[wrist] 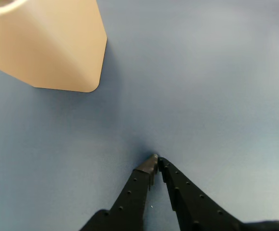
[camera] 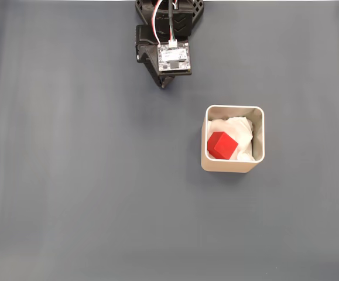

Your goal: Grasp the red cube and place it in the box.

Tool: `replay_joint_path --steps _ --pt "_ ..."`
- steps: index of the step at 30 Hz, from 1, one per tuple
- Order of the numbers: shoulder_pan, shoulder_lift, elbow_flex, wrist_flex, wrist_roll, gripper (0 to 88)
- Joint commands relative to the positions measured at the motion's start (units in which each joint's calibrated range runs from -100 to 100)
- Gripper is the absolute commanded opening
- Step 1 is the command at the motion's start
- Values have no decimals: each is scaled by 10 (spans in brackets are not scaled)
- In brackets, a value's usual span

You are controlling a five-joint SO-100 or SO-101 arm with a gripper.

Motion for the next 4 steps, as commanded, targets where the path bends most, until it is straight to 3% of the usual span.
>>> replay_joint_path --steps 1,4 --pt "-5 -14 4 11 -1 8" --pt "-5 -14 4 11 -1 8"
